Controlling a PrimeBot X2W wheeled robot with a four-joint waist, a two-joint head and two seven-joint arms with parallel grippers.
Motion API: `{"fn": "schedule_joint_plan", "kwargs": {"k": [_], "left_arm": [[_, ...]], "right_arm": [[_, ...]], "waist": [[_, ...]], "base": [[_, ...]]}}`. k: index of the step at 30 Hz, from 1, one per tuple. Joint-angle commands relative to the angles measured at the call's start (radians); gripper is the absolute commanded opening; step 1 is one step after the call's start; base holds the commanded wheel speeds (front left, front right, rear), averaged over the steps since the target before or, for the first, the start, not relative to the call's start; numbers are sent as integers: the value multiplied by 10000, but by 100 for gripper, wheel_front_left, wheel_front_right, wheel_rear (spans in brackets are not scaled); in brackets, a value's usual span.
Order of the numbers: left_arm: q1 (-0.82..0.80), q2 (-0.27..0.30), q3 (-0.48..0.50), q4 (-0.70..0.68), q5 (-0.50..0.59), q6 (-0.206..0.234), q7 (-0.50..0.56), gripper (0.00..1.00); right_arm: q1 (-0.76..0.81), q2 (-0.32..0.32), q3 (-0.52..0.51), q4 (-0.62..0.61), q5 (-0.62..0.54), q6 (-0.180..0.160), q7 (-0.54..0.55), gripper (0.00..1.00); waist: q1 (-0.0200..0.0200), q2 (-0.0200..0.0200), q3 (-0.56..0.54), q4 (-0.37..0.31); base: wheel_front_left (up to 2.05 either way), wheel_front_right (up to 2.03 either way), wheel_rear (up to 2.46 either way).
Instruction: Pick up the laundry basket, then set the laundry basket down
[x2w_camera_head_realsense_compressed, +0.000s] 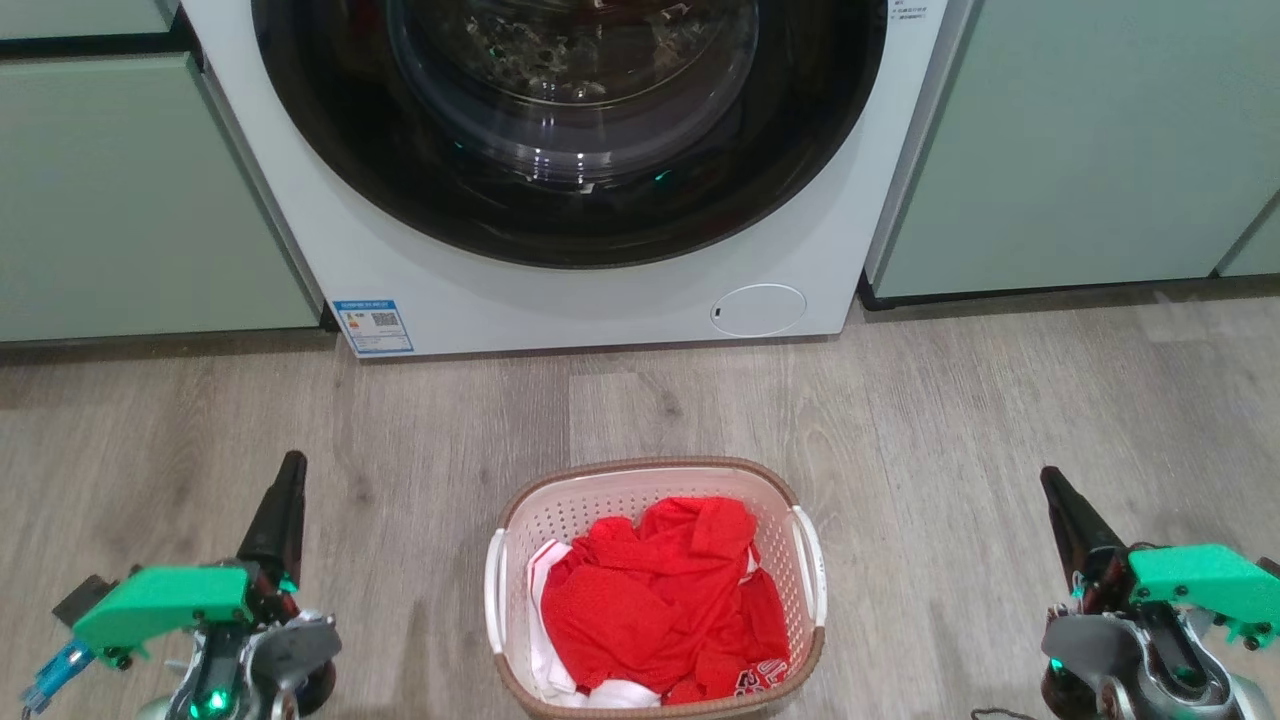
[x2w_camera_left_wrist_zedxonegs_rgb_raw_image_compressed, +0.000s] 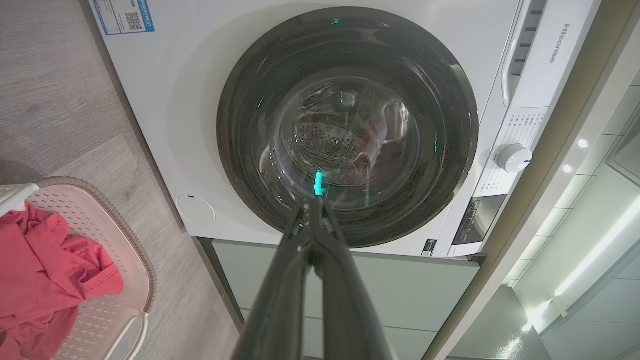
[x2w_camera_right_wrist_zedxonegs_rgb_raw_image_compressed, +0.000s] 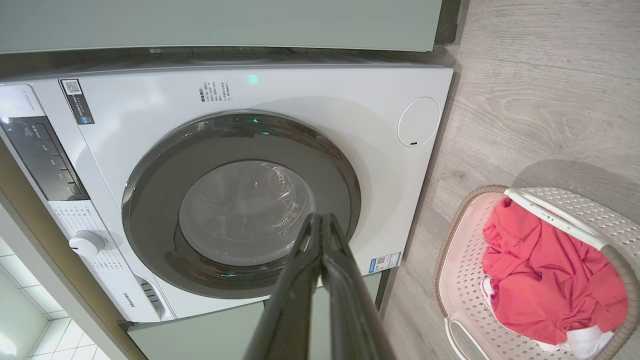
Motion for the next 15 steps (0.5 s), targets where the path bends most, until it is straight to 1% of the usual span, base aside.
{"fn": "schedule_joint_plan", "kwargs": {"k": [1,2,3,4,7,15], "left_arm": [[-556,74,352,-354,25,-69,71,0],[-556,74,352,-354,25,-69,71,0],[-556,74,352,-354,25,-69,71,100],[7,-2,-5,38,3,7,-12,100],[319,-46,-35,518,0,10,-13,100],[238,-38,41,427,261,5,-248,100]], "right_arm": [[-508,-68,176,-363,-95,71,73,0],[-508,-68,176,-363,-95,71,73,0],[-508,-68,176,-363,-95,71,73,100],[4,4,4,29,3,0,-8,100],[243,67,48,523,6,0,-15,100],[228,58,47,340,-229,5,-249,100]], "waist": [[0,0,0,0],[0,0,0,0],[0,0,0,0],[0,0,0,0],[0,0,0,0],[0,0,6,-10]], "base": [[0,0,0],[0,0,0],[0,0,0],[0,0,0],[0,0,0],[0,0,0]]}}
